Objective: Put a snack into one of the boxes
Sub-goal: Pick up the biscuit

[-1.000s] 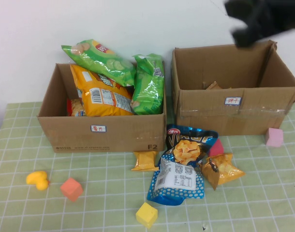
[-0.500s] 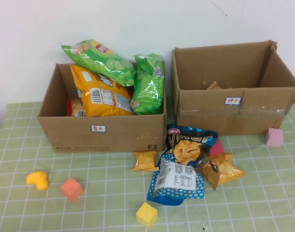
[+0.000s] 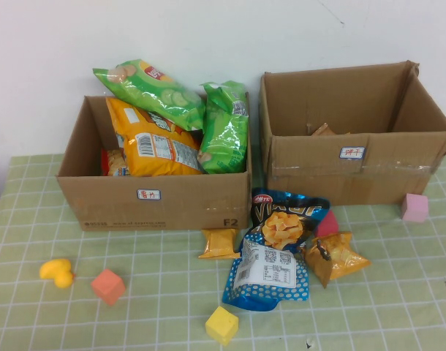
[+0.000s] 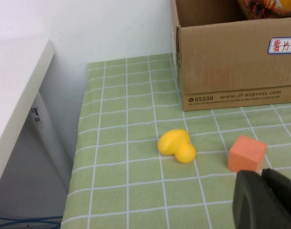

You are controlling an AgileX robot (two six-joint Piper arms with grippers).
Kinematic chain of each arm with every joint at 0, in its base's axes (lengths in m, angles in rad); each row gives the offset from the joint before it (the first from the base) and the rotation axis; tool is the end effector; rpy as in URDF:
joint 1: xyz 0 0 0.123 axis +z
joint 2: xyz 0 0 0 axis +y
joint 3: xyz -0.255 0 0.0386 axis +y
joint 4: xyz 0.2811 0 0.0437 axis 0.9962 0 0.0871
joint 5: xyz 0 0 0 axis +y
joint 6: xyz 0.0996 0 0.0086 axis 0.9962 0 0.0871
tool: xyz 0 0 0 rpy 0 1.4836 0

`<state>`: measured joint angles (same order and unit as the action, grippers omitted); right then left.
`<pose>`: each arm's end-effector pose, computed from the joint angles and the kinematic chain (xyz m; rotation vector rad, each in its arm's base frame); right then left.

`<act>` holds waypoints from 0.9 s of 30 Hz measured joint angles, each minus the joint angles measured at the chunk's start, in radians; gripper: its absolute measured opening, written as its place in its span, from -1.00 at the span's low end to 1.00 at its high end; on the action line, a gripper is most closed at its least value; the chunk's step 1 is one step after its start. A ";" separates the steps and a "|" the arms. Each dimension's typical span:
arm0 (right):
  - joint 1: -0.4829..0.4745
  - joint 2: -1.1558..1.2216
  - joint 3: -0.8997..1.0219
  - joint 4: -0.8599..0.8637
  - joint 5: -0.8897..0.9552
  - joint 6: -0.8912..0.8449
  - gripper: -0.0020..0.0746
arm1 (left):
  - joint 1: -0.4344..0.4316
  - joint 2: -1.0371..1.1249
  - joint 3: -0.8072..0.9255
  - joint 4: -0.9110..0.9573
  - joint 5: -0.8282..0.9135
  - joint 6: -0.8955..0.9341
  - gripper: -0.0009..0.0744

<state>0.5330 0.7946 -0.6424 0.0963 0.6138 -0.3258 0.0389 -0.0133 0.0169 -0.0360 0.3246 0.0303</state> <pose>0.1790 0.1121 0.2700 -0.8850 2.0742 0.2159 0.1228 0.0036 0.1769 -0.0305 1.8114 0.0145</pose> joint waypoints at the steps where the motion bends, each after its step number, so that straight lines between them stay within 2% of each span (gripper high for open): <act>1: 0.000 0.046 0.000 -0.020 -0.022 0.023 -0.95 | 0.000 0.000 0.000 0.000 0.000 0.000 -0.98; 4: 0.000 0.188 0.000 -0.061 -0.102 0.073 -0.91 | 0.000 0.000 0.000 0.000 0.000 0.000 -0.98; 6: 0.000 0.299 0.000 -0.068 -0.175 0.090 -0.75 | 0.000 0.000 0.000 0.000 0.000 0.000 -0.98; 8: 0.000 0.395 -0.003 -0.066 -0.246 0.104 -0.48 | 0.000 0.000 0.000 0.000 0.000 0.000 -0.98; 12: 0.000 0.594 -0.070 -0.057 -0.335 0.139 0.23 | 0.000 0.000 0.000 0.000 0.000 0.000 -0.98; 14: 0.000 0.694 -0.122 -0.052 -0.351 0.145 0.39 | 0.000 0.000 0.000 0.000 0.000 0.000 -0.98; 17: 0.000 0.826 -0.211 -0.049 -0.358 0.148 0.46 | 0.000 0.000 0.000 0.000 0.000 0.000 -0.98; 27: -0.027 1.209 -0.522 0.000 -0.254 0.171 0.47 | 0.000 0.000 0.000 0.000 0.000 0.002 -0.98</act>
<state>0.5058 2.0039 -1.1648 0.0958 0.3599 -0.1551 0.0389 -0.0133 0.0169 -0.0360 0.3246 0.0326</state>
